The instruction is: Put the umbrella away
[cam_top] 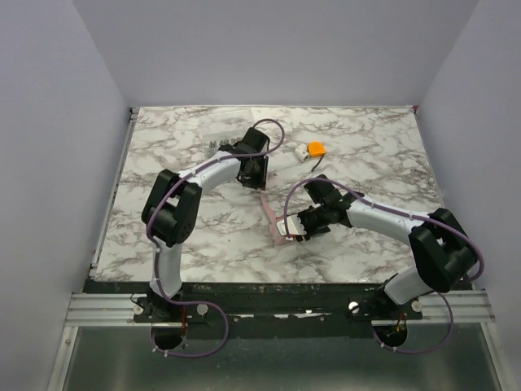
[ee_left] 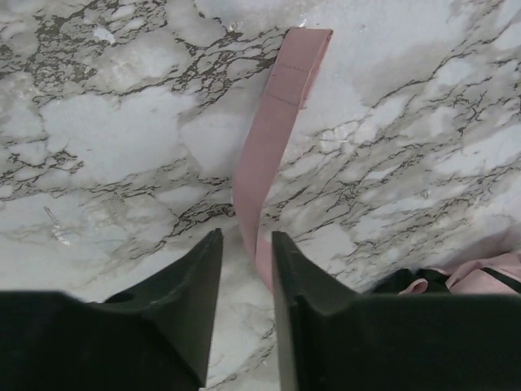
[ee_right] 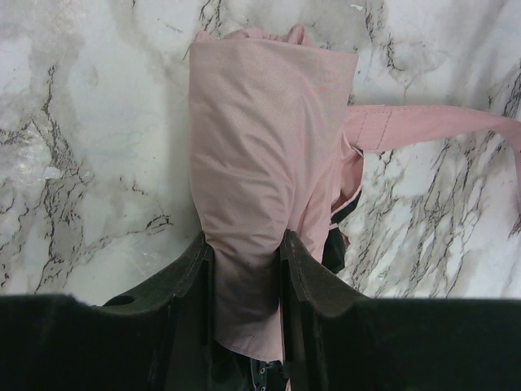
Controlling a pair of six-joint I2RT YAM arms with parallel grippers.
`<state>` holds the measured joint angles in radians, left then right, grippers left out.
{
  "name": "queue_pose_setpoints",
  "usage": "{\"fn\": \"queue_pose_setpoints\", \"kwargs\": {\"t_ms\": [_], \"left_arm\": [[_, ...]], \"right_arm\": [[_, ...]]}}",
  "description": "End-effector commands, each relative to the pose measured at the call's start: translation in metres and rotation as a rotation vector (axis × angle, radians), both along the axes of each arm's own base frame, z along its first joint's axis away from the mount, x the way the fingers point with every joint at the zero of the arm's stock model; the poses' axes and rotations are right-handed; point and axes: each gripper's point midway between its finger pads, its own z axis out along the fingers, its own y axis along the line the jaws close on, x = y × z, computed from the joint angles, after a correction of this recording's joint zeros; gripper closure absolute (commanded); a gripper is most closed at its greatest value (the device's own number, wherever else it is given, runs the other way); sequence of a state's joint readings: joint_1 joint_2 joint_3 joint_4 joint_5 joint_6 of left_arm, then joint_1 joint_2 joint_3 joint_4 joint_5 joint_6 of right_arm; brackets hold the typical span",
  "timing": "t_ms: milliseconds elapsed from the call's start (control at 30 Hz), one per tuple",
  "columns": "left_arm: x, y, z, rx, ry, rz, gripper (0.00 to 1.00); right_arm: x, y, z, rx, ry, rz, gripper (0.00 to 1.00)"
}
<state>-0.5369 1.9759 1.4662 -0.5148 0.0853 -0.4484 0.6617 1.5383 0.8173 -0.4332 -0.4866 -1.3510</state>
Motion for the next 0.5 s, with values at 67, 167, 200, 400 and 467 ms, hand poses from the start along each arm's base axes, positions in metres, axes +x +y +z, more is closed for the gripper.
{"fn": "queue_pose_setpoints", "kwargs": {"t_ms": [67,167,200,400,467], "left_arm": [[-0.004,0.010,-0.015,0.056,0.070,-0.013,0.89],[-0.003,0.017,-0.009,-0.017,0.039,0.050,1.00],[0.001,0.021,-0.003,-0.077,0.001,0.090,1.00],[-0.009,0.021,0.018,-0.519,0.013,0.185,1.00],[-0.010,0.018,0.018,-0.606,0.038,0.182,1.00]], "right_arm": [[-0.093,-0.060,-0.051,-0.263,0.383,-0.015,0.88],[-0.093,-0.060,-0.050,-0.263,0.378,-0.017,0.88],[-0.093,-0.060,-0.051,-0.264,0.378,-0.017,0.88],[-0.093,-0.060,-0.051,-0.265,0.379,-0.014,0.88],[-0.093,-0.060,-0.050,-0.265,0.380,-0.016,0.88]]}}
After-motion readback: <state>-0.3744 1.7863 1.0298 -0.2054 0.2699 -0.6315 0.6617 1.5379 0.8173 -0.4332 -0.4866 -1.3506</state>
